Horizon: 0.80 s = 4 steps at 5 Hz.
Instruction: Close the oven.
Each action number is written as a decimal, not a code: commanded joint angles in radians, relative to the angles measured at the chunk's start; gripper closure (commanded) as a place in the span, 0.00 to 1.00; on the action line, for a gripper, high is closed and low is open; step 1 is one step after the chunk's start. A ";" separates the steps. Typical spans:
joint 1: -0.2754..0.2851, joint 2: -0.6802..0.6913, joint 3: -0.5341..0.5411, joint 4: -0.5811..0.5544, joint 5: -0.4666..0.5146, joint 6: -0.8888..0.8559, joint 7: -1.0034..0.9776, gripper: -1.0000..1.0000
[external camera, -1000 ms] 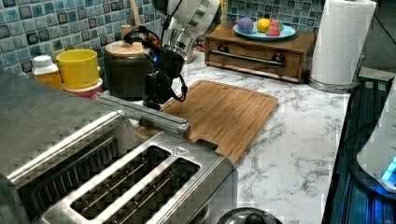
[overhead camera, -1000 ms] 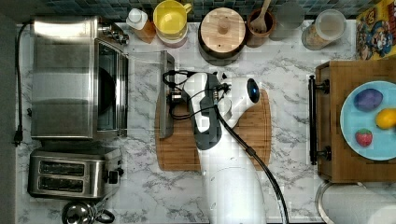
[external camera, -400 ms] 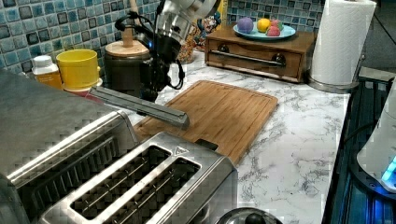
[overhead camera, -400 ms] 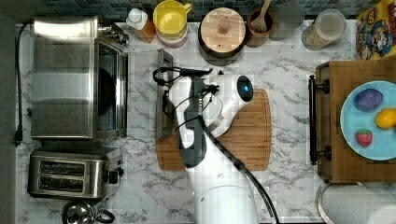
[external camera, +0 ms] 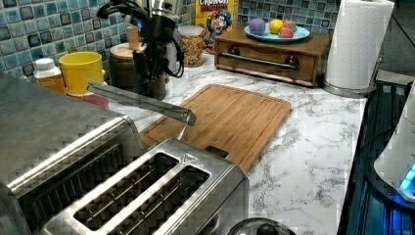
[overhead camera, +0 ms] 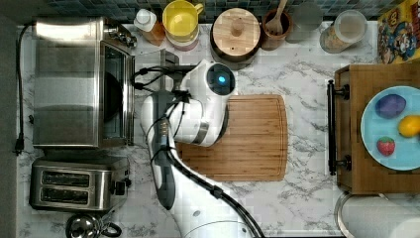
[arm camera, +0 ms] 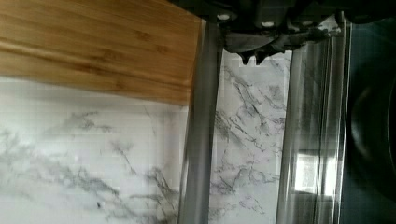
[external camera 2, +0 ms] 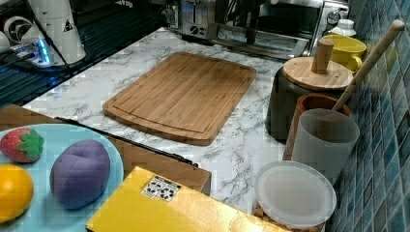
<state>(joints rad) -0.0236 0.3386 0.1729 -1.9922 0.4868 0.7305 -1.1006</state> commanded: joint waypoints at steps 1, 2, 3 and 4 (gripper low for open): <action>0.216 -0.032 0.122 0.277 -0.214 -0.008 0.266 1.00; 0.271 -0.082 0.117 0.263 -0.354 0.023 0.391 1.00; 0.320 -0.037 0.117 0.341 -0.502 -0.079 0.485 1.00; 0.348 -0.044 0.112 0.341 -0.568 -0.067 0.564 1.00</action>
<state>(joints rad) 0.2363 0.3403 0.2048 -1.7832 -0.0041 0.6797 -0.6011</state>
